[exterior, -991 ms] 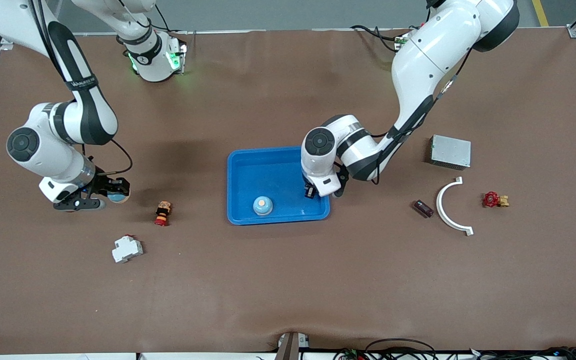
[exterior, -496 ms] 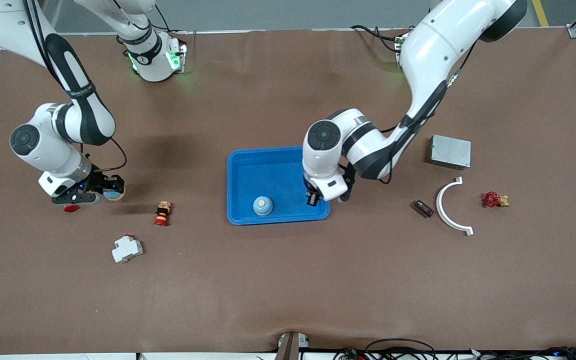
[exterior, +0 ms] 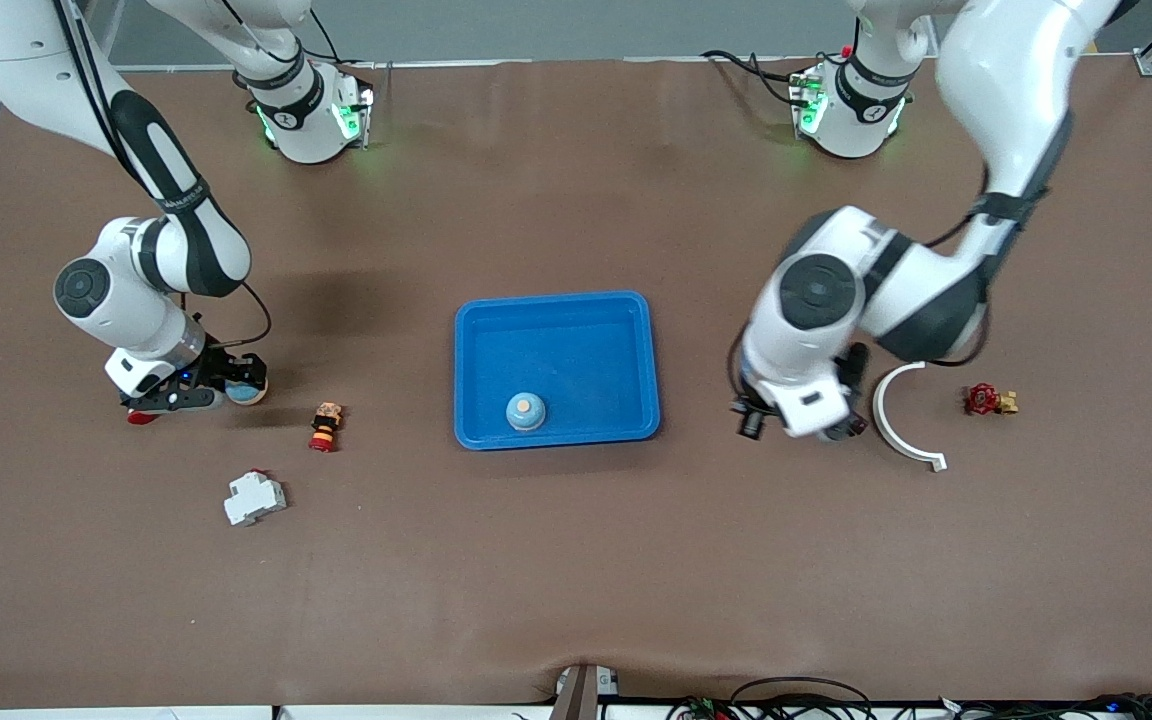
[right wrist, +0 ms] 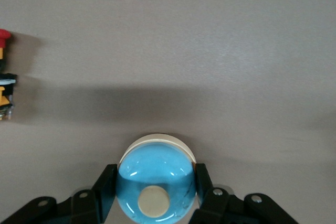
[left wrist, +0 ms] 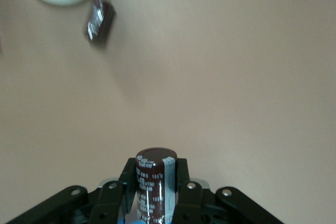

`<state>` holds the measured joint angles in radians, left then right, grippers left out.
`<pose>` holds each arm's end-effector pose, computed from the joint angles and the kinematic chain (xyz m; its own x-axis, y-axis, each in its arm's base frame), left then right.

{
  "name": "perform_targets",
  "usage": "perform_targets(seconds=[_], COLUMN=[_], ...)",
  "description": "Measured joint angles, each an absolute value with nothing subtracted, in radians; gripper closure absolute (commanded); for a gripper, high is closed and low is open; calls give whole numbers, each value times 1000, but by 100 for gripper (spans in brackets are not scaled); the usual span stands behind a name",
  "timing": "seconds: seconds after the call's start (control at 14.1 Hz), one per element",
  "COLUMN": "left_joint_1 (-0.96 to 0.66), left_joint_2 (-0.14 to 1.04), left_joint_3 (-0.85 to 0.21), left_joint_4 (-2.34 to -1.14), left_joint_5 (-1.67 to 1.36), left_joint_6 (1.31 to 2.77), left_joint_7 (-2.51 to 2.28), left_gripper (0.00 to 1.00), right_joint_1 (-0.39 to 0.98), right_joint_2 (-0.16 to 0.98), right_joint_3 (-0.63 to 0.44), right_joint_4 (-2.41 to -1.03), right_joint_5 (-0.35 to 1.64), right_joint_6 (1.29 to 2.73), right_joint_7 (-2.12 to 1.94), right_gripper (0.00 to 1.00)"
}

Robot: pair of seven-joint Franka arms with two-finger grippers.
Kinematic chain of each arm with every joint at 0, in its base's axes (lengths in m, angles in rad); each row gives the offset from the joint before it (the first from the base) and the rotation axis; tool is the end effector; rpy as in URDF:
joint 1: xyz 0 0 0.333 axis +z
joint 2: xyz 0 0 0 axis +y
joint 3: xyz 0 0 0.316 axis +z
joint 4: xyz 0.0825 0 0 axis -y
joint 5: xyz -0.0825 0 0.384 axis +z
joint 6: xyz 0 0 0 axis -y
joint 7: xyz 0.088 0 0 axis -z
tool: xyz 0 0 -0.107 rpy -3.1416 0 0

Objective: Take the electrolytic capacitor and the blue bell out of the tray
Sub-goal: 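Carry the capacitor toward the arc while the right gripper returns to the tray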

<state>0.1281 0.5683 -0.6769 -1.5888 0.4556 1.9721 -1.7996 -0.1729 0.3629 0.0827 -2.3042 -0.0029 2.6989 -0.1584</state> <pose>0.6205 -0.2703 0.3557 0.4275 0.9010 0.0742 0.9040 -0.4262 -0.0333 0.5276 -0.0463 0.1918 0.9972 0.0644 0.0370 0.0653 -0.9976 -0.0224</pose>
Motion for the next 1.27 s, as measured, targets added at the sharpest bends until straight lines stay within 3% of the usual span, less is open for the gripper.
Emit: perform_targets(seconds=[0.35,0.42,0.5,0.99,1.27], left_joint_1=[343,380,415,542,622], left_joint_2=[560,554,549,554,591], left_joint_3=[-698,-699,-700,-698,-697], left_joint_4=[-1683,-1706,-1728,-1869,-1926], left_joint_5=[454,455,455,555,647], left_joint_6=[1943,1943,1943,2031,2137], left_joint_7=[-1497,-1446,-1400,-1298,-1297], left_gripper=[100,100,100,100,100], right_joint_1=[-166,-166,-166,-165,-89], right_joint_2=[375,376,378,370,284], right_joint_3=[84,84,84,86,95], right_joint_4=[-2304,-2304,-2304,-2277,-2119], right_joint_5=[-3,-3,-3,-3,0], right_joint_6=[2705,2705,2706,2674,2301], right_joint_7=[-158,-158,-158,-157,24], right_gripper=[100,78,1,0,0])
